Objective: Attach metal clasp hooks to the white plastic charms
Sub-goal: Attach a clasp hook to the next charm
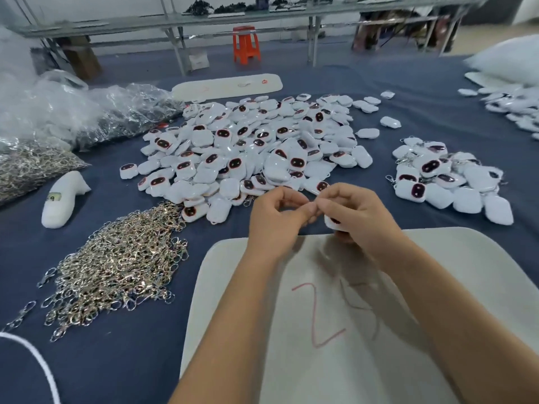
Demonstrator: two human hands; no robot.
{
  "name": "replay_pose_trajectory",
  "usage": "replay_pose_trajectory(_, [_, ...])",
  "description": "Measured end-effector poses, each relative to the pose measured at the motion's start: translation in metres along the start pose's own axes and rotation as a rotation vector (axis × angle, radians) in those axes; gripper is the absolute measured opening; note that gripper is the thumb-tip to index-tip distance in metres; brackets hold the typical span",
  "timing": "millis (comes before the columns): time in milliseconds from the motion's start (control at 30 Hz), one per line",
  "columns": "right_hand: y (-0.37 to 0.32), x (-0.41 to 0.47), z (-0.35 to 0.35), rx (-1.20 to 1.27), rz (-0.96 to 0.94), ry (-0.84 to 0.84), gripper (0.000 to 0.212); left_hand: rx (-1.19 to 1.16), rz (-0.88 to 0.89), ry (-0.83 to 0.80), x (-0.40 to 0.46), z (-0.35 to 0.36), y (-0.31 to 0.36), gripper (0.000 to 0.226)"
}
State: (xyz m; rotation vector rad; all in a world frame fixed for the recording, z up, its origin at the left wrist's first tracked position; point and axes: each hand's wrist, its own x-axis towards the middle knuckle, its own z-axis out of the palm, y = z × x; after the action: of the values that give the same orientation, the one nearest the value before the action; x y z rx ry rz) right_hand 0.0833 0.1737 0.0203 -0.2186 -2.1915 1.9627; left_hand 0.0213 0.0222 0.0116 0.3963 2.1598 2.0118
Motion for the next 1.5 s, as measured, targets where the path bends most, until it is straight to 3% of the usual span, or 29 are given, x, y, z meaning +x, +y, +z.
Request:
replay_pose_trajectory(167, [0.016, -0.005, -0.017, 0.042, -0.050, -0.003, 0.011, -0.179, -0.002, -0.011, -0.003, 0.006, -0.009, 0.015])
replay_pose_trajectory(300, [0.018, -0.002, -0.012, -0.051, -0.062, -0.130, 0.043, -0.364, -0.072, 0.045, 0.001, 0.000, -0.011, 0.017])
replay_pose_trajectory(367, [0.019, -0.003, -0.008, -0.125, -0.088, -0.176, 0.049, -0.379, -0.077, 0.024, 0.002, 0.001, -0.011, 0.019])
replay_pose_trajectory(567, [0.022, -0.002, -0.006, -0.036, -0.119, -0.019, 0.009, -0.325, -0.068, -0.024, 0.001, 0.005, -0.010, 0.022])
replay_pose_trajectory(867, [0.023, -0.003, -0.008, -0.037, -0.134, 0.112, 0.014, -0.314, -0.067, -0.043, 0.002, 0.004, -0.009, 0.021])
replay_pose_trajectory(1033, [0.024, -0.003, -0.007, -0.104, -0.198, 0.219, 0.013, -0.194, -0.030, -0.026, 0.002, 0.007, -0.010, 0.025])
replay_pose_trajectory(1233, [0.022, -0.005, -0.003, -0.544, -0.487, 0.301, 0.014, 0.200, 0.319, 0.012, -0.005, 0.012, -0.012, 0.004])
replay_pose_trajectory(1500, [0.019, -0.007, 0.000, -0.556, -0.522, 0.303, 0.011, 0.251, 0.372, -0.053, -0.002, 0.010, -0.013, 0.009])
